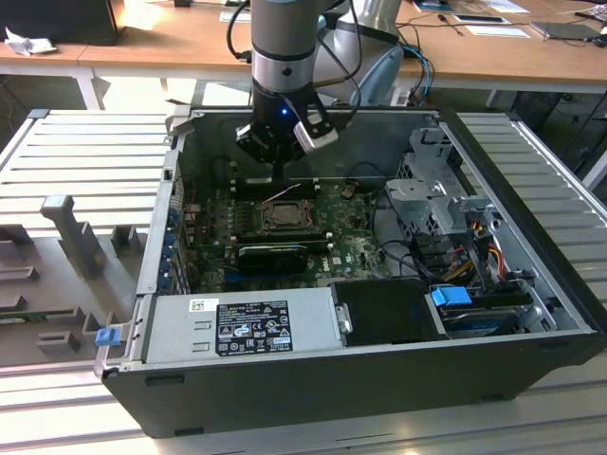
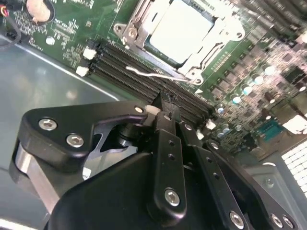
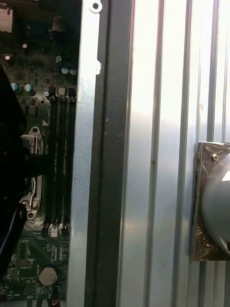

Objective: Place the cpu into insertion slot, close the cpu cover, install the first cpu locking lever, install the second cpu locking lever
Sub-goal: 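Install the first cpu locking lever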

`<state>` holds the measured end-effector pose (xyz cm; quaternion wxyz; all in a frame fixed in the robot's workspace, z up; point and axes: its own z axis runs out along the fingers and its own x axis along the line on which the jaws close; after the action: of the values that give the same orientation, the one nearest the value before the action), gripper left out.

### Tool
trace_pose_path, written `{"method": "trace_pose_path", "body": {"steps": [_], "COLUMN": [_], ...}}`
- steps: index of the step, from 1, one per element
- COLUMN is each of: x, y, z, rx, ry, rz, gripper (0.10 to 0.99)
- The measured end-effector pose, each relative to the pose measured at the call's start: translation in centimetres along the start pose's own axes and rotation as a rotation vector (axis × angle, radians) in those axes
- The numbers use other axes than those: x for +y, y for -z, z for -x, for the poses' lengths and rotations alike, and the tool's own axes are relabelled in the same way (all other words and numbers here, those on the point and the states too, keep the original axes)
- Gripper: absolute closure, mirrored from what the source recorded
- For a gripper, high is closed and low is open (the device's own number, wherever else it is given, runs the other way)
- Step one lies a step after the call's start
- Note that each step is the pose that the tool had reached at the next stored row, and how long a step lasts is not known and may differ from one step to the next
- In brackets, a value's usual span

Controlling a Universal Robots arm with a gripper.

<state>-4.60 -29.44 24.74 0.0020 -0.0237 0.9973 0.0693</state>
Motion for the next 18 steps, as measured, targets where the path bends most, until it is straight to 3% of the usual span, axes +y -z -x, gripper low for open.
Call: {"method": "trace_pose_path", "body": {"steps": [7, 11, 18], "x": [-0.21, -0.24, -0.15], "y": [-1.34, -1.66, -2.16], "z": [0.34, 0.51, 1.13], "rx": [-0.0004, -0.0047, -0.0049], "ry": [0.001, -0.026, -0.026], "rz": [0.0, -0.002, -0.002], "gripper": [0.98, 0.98, 0.98]}}
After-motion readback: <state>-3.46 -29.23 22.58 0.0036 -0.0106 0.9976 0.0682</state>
